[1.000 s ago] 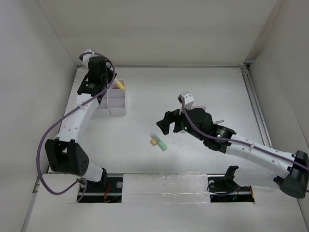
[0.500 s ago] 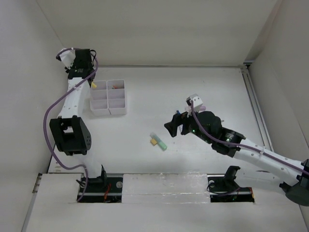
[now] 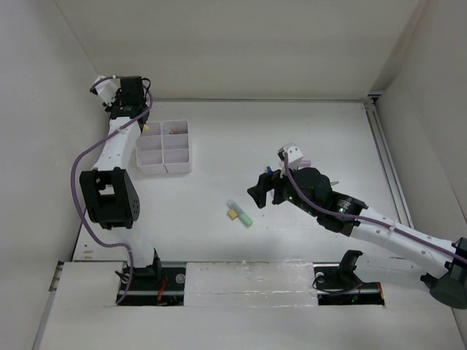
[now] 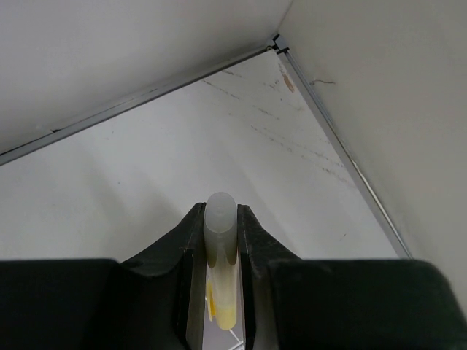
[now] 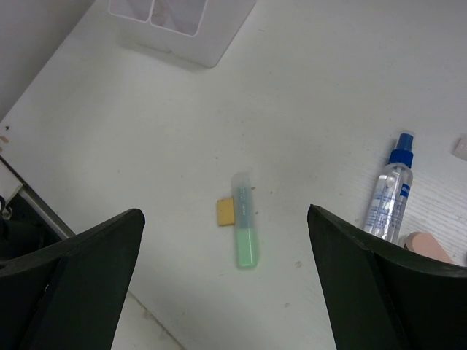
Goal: Sort the stationery into containers
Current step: Place the pen in the storage box, then pick up the pen from the center of the board, then place the pen in the storage box, then pick up the pen from the center of the board.
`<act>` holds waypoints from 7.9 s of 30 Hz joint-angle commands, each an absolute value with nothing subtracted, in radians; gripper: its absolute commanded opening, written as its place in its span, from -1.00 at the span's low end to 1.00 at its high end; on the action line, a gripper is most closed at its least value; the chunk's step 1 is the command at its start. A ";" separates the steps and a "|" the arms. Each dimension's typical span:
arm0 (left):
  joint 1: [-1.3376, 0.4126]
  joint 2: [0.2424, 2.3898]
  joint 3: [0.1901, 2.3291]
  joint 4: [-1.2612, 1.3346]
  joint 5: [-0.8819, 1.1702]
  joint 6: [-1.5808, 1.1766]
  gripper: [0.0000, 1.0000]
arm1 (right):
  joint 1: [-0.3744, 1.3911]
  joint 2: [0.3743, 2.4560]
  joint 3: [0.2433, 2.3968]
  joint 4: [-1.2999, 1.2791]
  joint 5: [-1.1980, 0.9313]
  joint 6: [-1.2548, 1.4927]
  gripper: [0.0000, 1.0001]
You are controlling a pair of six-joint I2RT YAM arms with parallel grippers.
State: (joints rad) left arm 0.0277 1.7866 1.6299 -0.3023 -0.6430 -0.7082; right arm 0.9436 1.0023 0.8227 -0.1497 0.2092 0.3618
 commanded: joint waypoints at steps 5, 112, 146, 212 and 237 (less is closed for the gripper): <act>0.028 1.812 1.577 -0.221 -0.667 -0.762 -1.00 | 0.940 1.005 0.845 -0.127 0.201 0.353 1.00; -0.018 1.200 0.770 0.232 0.801 -0.762 0.79 | 1.012 1.753 1.512 -0.115 0.204 0.430 -1.00; 0.049 1.640 1.549 -0.291 -0.320 -0.758 -1.00 | 1.023 1.402 1.036 -0.061 0.353 0.459 1.00; -0.213 1.522 1.833 -0.474 -0.022 -0.511 1.00 | 0.273 1.759 1.420 -0.802 0.546 1.345 0.85; -0.213 1.502 1.815 -0.465 0.029 -0.511 1.00 | 0.276 2.079 1.600 -0.983 0.466 1.431 -0.34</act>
